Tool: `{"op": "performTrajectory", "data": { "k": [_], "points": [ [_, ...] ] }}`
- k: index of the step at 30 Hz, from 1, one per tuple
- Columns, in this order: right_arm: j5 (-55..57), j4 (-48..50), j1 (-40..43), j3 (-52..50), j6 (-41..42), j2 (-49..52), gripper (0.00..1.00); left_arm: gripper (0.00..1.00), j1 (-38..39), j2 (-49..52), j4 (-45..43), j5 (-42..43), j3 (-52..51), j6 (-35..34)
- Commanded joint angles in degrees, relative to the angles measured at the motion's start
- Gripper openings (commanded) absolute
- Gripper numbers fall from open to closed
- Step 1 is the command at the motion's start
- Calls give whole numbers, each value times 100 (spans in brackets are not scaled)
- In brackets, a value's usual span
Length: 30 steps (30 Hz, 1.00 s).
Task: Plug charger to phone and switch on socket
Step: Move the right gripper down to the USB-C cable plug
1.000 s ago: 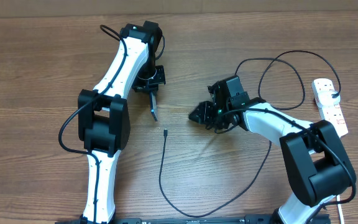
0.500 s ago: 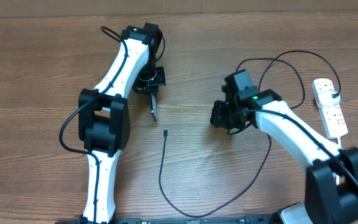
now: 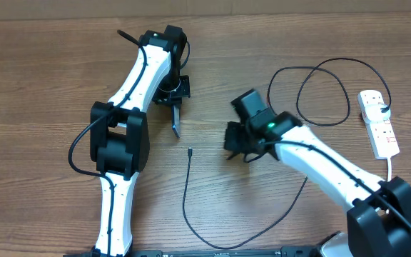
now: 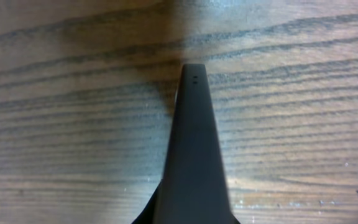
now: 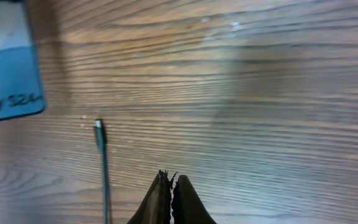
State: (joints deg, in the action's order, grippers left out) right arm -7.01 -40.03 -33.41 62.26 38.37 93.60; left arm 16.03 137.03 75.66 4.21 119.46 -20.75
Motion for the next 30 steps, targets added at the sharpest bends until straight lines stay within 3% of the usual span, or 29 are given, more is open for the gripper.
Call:
{"op": "performTrajectory", "data": {
  "k": [1,9,13,23,27,30],
  "points": [
    [778,98,-420,-7,702,9,4,4,22,-140,-195,-35,-267,149],
    [1517,901,-1357,-7,997,437,4,4,-2,-140,-428,33,-437,107],
    [1753,1534,-1626,-4,514,953,4,4,-2,-140,-483,136,-435,374],
    [1633,2004,-1543,-7,310,1294,4,4,-2,-140,-566,424,-437,599],
    [1425,2009,-1561,-7,310,1294,8,4,0,-140,-568,424,-435,599],
    [1423,1993,-1561,-42,315,1294,22,4,0,-140,-564,424,-437,601]
  ]
}}
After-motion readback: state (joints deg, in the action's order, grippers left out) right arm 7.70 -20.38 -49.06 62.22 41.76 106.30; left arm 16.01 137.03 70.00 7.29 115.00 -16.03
